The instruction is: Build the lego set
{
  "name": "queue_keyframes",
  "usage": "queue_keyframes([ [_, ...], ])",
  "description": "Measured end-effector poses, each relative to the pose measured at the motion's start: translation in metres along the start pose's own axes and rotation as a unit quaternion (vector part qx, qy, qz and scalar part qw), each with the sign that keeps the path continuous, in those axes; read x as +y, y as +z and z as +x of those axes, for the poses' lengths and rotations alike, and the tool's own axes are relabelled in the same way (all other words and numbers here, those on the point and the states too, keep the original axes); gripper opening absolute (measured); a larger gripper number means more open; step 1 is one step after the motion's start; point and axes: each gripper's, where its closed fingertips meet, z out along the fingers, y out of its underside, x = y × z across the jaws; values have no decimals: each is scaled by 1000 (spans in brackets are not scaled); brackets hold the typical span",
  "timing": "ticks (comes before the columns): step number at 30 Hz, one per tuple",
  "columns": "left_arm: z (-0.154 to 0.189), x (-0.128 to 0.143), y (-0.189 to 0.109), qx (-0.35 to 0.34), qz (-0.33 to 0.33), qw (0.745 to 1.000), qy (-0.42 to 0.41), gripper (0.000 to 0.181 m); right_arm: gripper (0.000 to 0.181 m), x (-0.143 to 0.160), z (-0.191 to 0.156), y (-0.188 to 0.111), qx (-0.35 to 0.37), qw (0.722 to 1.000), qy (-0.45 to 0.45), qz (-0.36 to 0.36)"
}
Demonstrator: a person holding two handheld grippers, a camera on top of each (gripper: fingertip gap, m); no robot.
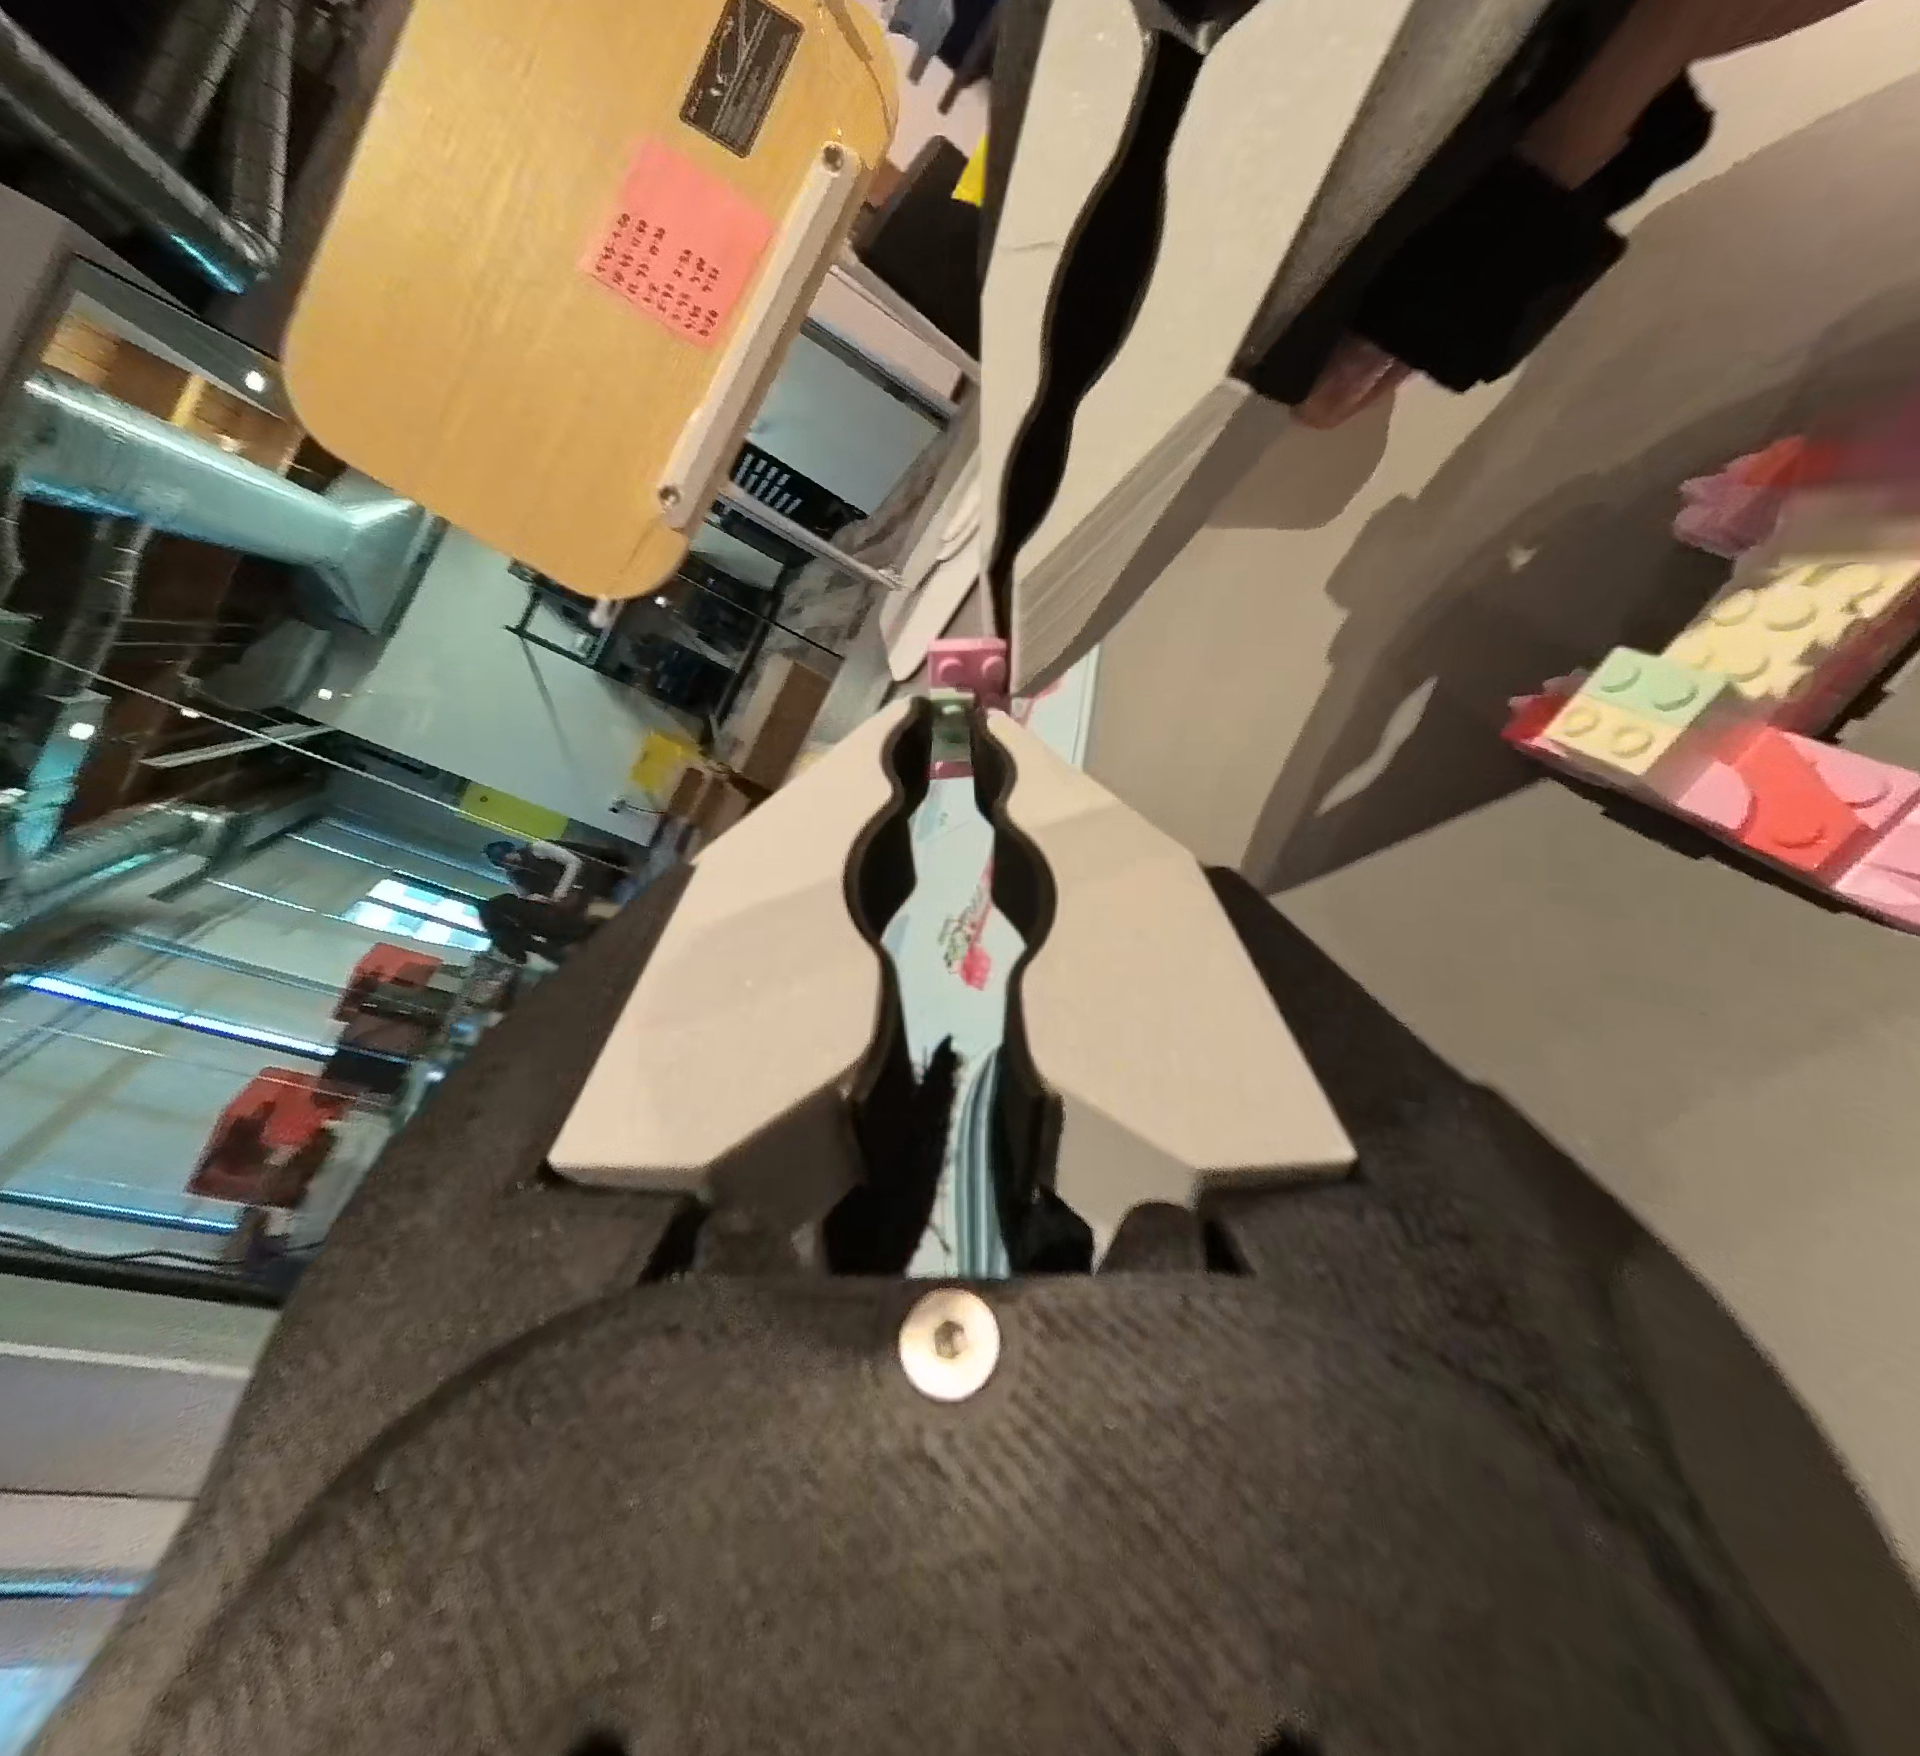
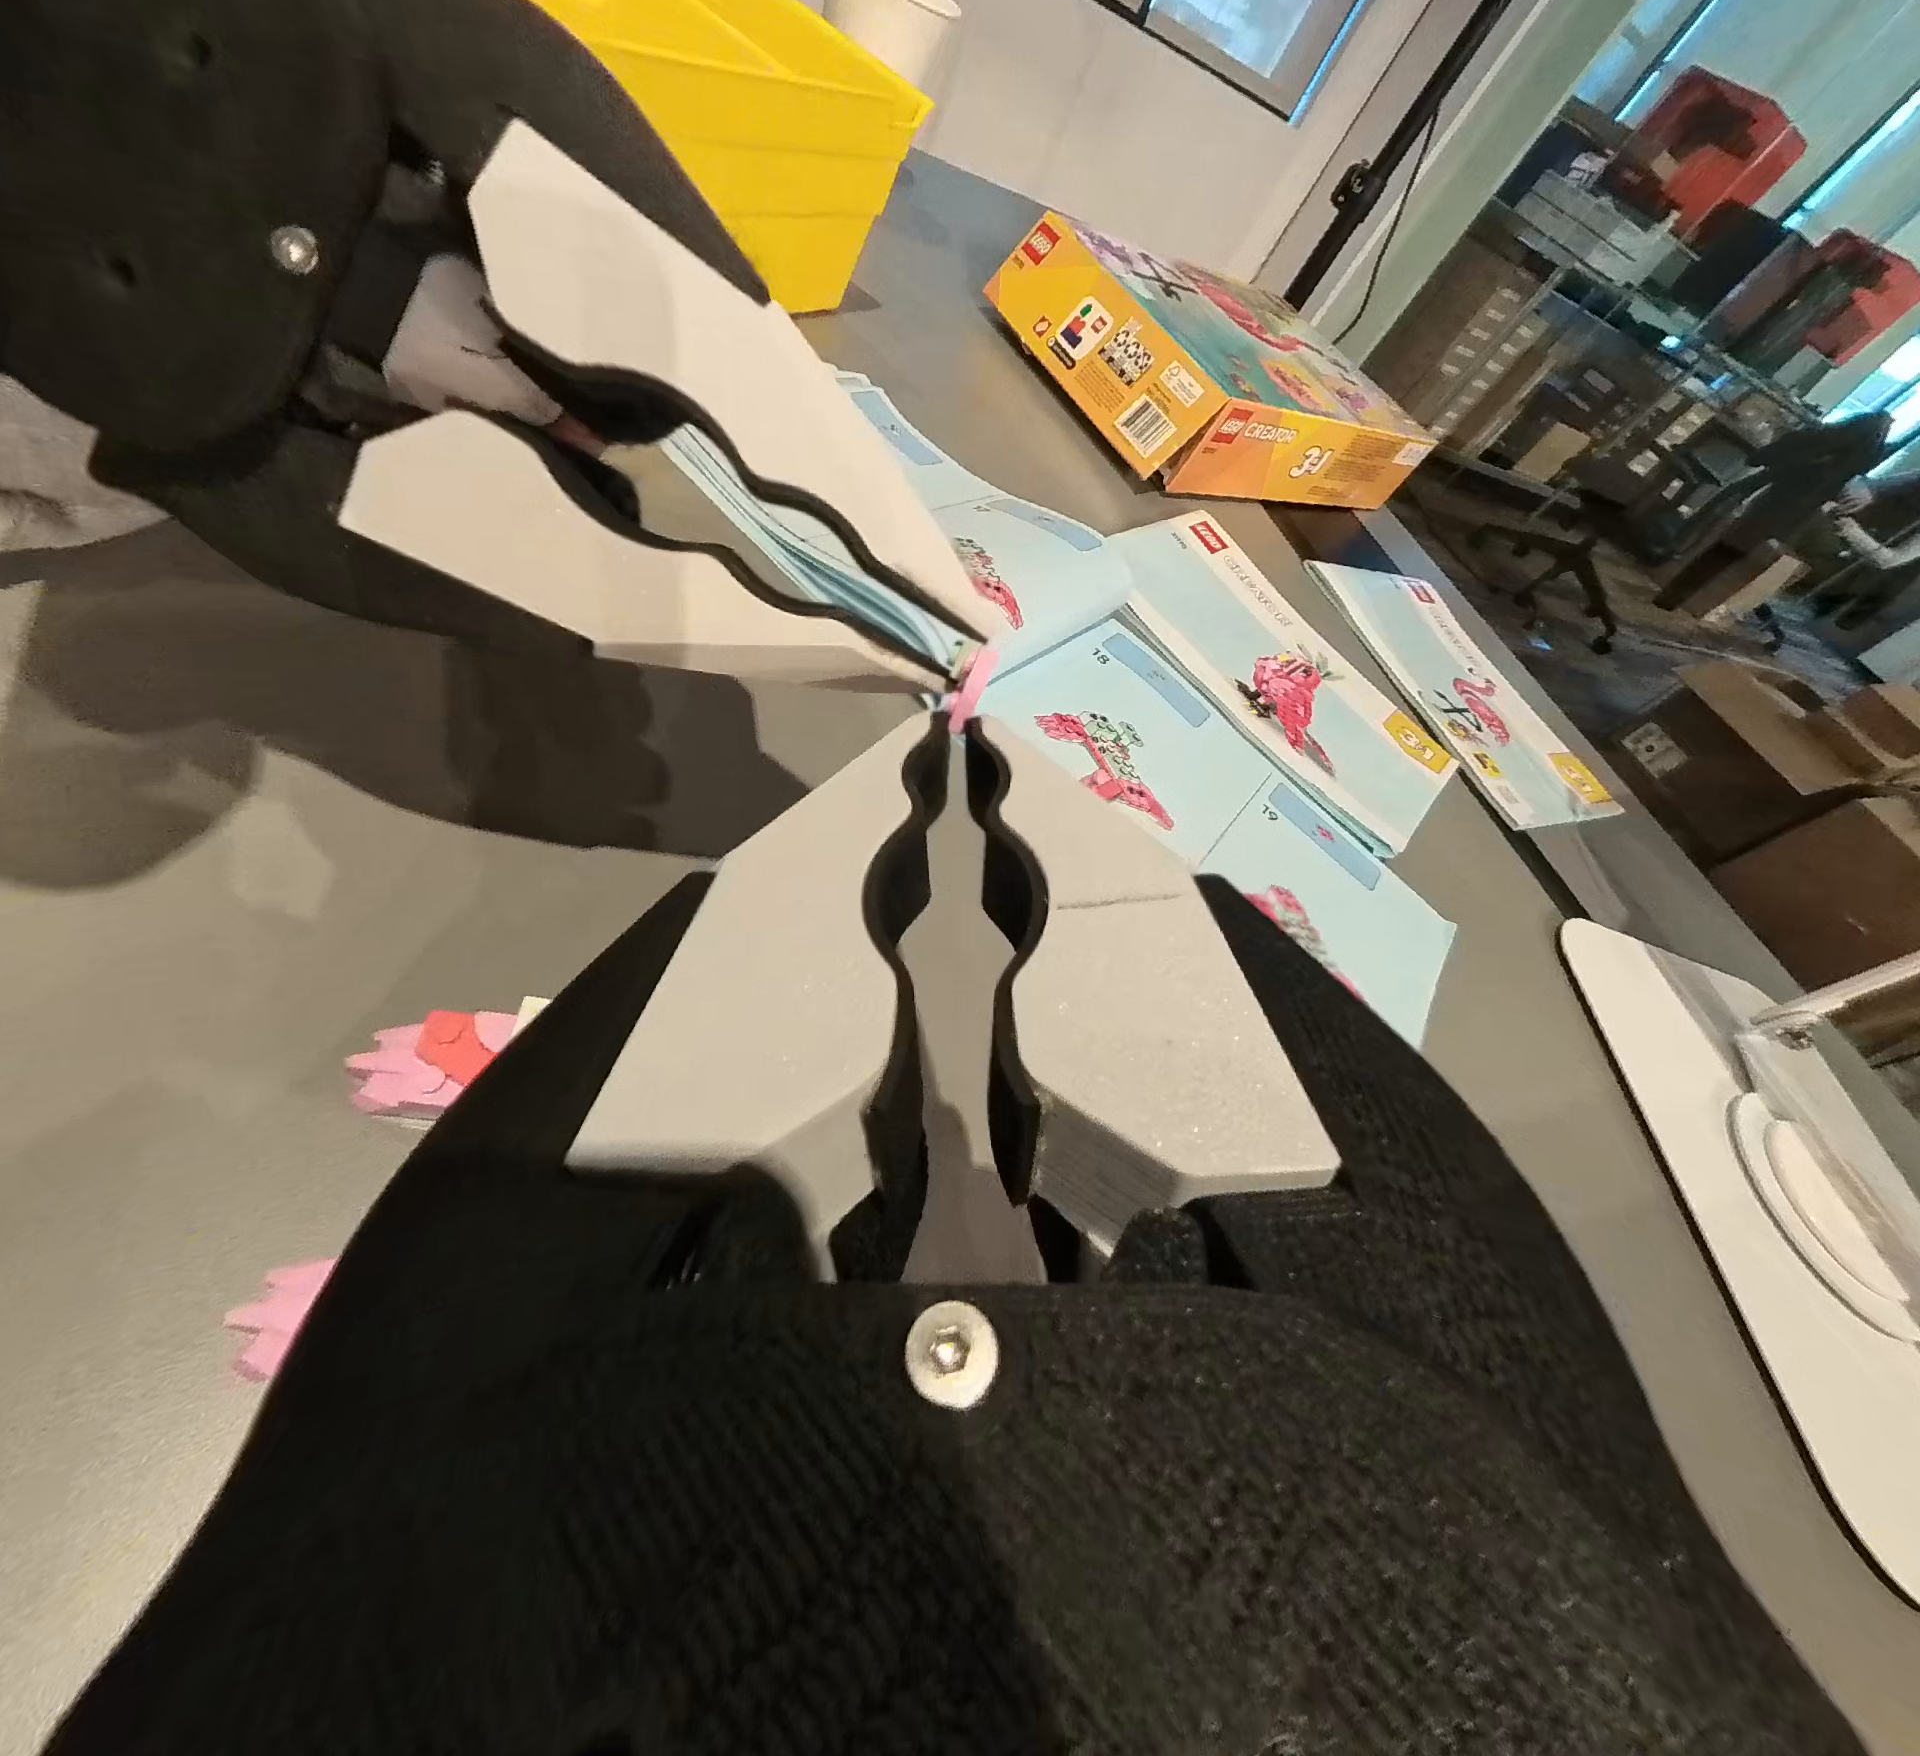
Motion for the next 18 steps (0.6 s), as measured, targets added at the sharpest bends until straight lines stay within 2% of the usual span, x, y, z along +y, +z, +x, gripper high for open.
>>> queue_keyframes([
  [3,4,0,0,34,3,998,-55,6,5,1,-2,-2,-27,999,32,7],
  [5,8,-4,-1,80,23,988,-130,6,26,-5,-5,-7,-61,996,63,35],
  [7,15,-15,-6,155,67,959,-228,6,33,-12,-11,-15,-107,988,93,67],
  [10,18,-30,-19,263,128,887,-358,6,22,-23,-21,-26,-174,969,134,110],
  [12,19,-38,-27,316,158,842,-408,5,19,-28,-26,-31,-206,958,152,129],
  [15,22,-45,-34,356,174,806,-440,5,22,-32,-32,-33,-229,950,158,142],
  [18,21,-47,-36,364,179,791,-458,5,15,-37,-32,-36,-228,949,153,152],
])
